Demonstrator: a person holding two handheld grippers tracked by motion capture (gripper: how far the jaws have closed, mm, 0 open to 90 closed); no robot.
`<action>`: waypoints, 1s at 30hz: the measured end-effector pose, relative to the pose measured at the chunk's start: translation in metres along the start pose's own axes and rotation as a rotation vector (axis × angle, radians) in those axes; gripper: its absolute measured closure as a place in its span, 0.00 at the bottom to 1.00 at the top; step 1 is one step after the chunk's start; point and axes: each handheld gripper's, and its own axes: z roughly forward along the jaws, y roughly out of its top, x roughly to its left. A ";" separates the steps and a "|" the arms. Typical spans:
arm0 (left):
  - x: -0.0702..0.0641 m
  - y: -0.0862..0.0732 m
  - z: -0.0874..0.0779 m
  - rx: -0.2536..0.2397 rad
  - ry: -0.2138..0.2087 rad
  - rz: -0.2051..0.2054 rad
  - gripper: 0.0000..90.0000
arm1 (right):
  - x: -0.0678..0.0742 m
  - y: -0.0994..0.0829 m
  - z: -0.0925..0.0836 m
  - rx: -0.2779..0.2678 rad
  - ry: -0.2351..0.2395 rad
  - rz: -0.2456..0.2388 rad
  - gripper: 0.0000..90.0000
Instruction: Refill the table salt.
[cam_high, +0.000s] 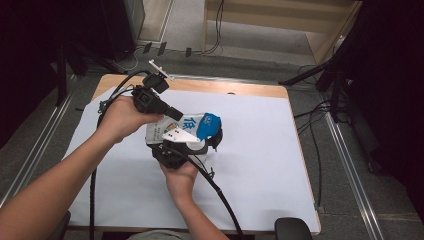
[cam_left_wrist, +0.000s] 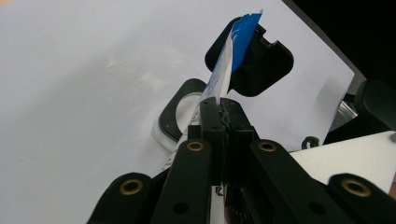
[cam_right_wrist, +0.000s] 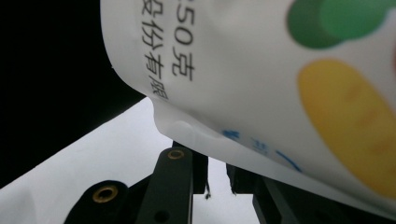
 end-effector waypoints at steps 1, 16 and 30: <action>0.000 0.000 0.000 0.000 0.001 0.001 1.00 | 0.000 0.000 0.000 -0.003 0.000 0.000 0.91; 0.001 0.000 0.001 0.006 -0.009 0.000 0.92 | 0.002 0.002 -0.001 -0.007 0.012 0.006 0.91; -0.002 0.001 -0.003 0.023 -0.002 0.009 1.00 | 0.006 0.003 0.000 -0.018 0.022 0.000 0.90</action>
